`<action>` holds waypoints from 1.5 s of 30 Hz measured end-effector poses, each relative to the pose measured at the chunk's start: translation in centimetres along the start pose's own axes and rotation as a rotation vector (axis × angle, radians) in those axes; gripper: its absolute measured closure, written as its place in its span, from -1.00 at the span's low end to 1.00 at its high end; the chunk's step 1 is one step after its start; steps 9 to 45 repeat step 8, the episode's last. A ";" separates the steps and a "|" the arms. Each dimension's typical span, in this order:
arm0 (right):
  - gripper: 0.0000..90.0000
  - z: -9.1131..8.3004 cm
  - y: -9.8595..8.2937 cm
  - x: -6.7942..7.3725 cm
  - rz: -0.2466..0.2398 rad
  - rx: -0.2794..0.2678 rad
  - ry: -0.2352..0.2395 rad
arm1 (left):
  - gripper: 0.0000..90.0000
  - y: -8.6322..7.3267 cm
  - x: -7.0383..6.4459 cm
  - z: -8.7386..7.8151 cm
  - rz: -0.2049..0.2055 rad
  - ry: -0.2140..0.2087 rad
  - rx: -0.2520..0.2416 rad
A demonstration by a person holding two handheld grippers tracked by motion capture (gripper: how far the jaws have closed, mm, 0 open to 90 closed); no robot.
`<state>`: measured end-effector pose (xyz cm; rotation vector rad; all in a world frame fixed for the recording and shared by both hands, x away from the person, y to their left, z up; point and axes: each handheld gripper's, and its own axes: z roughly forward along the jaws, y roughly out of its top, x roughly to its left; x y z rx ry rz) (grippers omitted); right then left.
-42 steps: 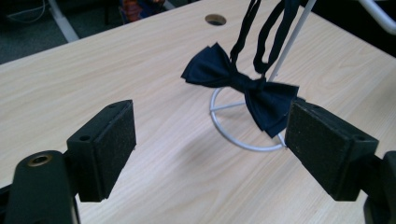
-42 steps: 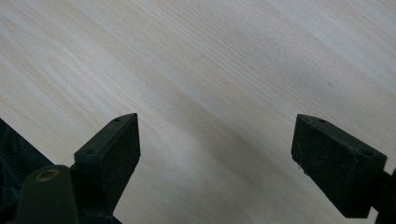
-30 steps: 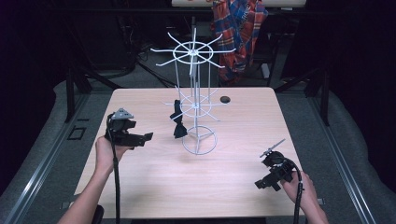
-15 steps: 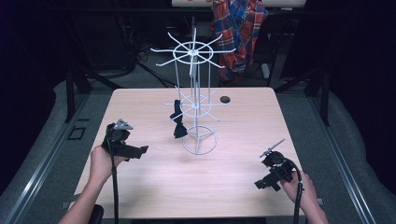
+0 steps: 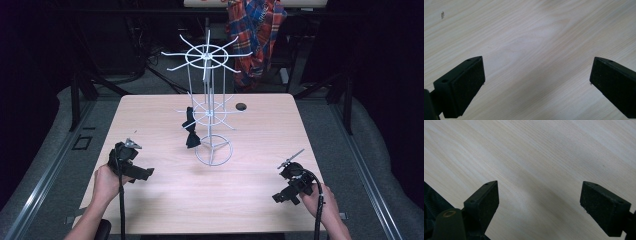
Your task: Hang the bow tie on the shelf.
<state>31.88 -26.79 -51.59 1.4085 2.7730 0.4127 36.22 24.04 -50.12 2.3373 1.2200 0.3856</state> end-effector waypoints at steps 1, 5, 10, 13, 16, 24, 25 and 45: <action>-0.66 0.0 0.0 0.0 0.005 -0.004 0.007 | -1.00 -0.1 0.2 0.2 -0.006 0.001 0.012; -0.66 0.0 0.0 0.1 0.004 -0.005 0.008 | -1.00 0.0 0.3 0.4 0.001 -0.004 0.017; -0.66 0.0 0.0 0.0 0.003 -0.006 0.007 | -1.00 0.0 0.3 0.5 0.001 -0.005 0.021; -0.66 0.0 0.0 0.0 0.003 -0.006 0.007 | -1.00 0.0 0.3 0.5 0.001 -0.005 0.021; -0.66 0.0 0.0 0.0 0.003 -0.006 0.007 | -1.00 0.0 0.3 0.5 0.001 -0.005 0.021; -0.66 0.0 0.0 0.0 0.003 -0.006 0.007 | -1.00 0.0 0.3 0.5 0.001 -0.005 0.021; -0.66 0.0 0.0 0.0 0.003 -0.006 0.007 | -1.00 0.0 0.3 0.5 0.001 -0.005 0.021; -0.66 0.0 0.0 0.0 0.003 -0.006 0.007 | -1.00 0.0 0.3 0.5 0.001 -0.005 0.021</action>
